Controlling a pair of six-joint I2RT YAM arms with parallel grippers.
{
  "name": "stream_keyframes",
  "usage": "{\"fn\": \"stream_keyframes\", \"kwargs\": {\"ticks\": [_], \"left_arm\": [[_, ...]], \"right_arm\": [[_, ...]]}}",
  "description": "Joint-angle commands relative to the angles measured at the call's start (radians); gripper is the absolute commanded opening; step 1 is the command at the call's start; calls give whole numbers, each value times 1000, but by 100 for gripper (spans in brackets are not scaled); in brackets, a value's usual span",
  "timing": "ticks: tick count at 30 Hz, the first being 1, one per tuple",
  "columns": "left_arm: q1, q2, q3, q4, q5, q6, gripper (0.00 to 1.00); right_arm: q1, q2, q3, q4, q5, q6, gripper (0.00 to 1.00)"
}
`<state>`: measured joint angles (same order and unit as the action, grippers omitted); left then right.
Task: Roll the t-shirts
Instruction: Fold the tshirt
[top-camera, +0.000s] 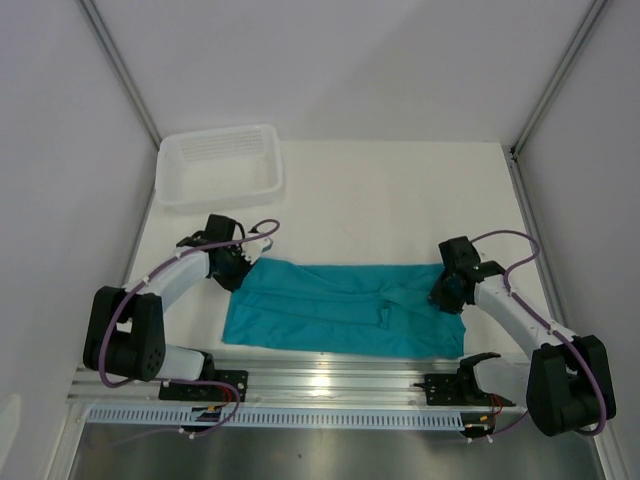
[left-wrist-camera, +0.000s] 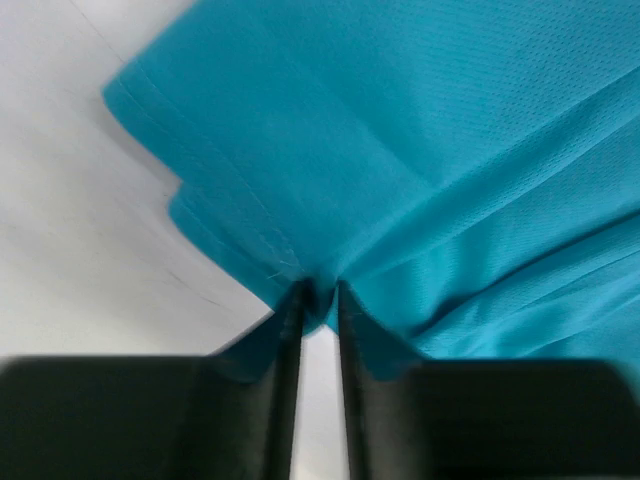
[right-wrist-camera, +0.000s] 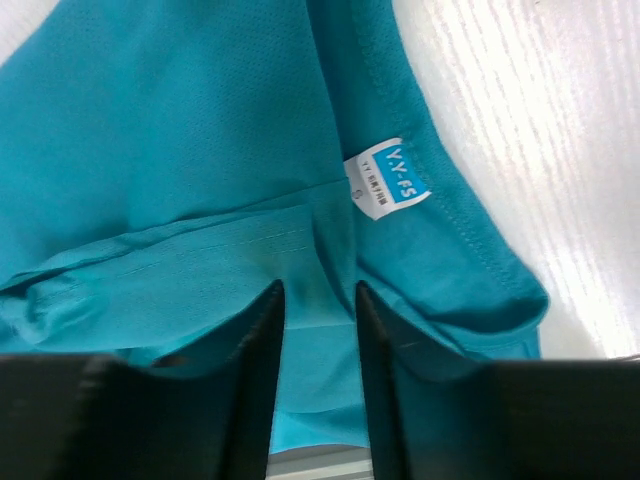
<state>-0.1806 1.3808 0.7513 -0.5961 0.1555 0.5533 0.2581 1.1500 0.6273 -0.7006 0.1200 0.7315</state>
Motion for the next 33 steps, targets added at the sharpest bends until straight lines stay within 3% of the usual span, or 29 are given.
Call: {"fn": "stream_keyframes", "kwargs": {"ticks": [1, 4, 10, 14, 19, 22, 26, 33], "left_arm": [[7, -6, 2, -19, 44, 5, 28], [7, -17, -1, -40, 72, 5, 41], [7, -77, 26, -109, 55, 2, 46], [7, -115, 49, -149, 33, -1, 51], [10, -129, 49, -157, 12, -12, 52], [10, -131, 42, -157, 16, -15, 52], [10, -132, 42, -151, 30, -18, 52], [10, -120, 48, -143, 33, -18, 52]], "right_arm": [[1, -15, 15, -20, 50, 17, 40], [9, -55, 60, -65, 94, 25, 43], [151, -101, 188, -79, 207, 5, 43], [234, 49, 261, 79, 96, -141, 44], [320, 348, 409, 67, 116, -158, 46], [337, 439, 462, 52, 136, -129, 46], [342, 487, 466, 46, 147, -103, 45], [374, 501, 440, 12, 145, -37, 30]]}}
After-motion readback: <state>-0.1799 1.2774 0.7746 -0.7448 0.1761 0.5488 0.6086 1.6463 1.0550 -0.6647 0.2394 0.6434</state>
